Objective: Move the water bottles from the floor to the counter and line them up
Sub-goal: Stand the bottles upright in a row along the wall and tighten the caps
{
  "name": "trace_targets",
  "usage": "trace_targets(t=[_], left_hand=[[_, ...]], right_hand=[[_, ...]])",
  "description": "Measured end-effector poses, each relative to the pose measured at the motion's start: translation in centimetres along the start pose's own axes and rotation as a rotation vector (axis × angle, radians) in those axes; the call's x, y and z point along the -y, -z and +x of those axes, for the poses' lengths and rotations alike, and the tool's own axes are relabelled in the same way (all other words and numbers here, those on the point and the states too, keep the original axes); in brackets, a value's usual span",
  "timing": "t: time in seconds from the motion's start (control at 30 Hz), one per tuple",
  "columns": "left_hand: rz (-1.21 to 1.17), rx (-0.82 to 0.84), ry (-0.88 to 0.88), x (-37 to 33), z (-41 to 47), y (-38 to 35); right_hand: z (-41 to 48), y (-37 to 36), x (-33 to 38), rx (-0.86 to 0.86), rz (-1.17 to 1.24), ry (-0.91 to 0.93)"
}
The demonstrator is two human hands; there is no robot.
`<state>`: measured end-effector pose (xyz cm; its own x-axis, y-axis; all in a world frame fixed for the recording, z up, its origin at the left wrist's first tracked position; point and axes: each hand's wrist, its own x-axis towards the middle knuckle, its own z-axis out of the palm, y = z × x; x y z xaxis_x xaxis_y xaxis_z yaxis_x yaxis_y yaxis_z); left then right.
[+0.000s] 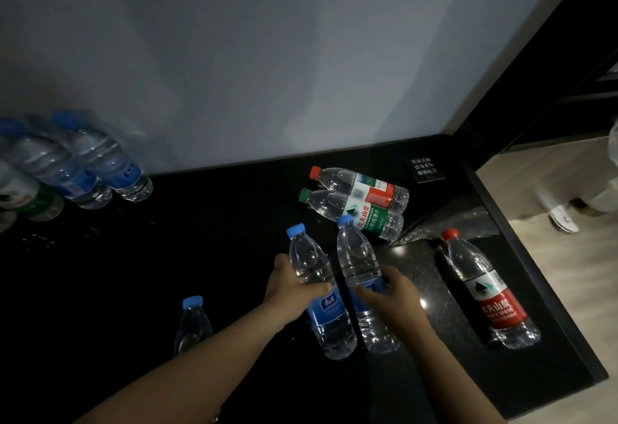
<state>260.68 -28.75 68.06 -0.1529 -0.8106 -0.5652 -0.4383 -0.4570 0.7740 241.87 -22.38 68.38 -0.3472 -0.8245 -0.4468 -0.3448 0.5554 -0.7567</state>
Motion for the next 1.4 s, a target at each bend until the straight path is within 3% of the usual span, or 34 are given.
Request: trace_targets(t=[0.23,0.7,1.03,1.4], left_hand=[[0.031,-0.126,-0.18,-1.5,-1.4,7.5],[-0.044,-0.432,-0.313,-2.9,0.0,20.1],[0.016,-0.583,-0.395,-5.1,5.0,23.8],[0.067,-0.69,-0.421,-5.4,11.5,25.6]], right_hand=[[1.6,-3.6,5.2,0.071,0.022,0.129],[5.9,-12.0,16.4,0.203,0.013,0.381],[10.0,-15.1,21.5,0.152,0.086,0.505],[13.1,-16.4,21.5,0.164,0.11,0.512]])
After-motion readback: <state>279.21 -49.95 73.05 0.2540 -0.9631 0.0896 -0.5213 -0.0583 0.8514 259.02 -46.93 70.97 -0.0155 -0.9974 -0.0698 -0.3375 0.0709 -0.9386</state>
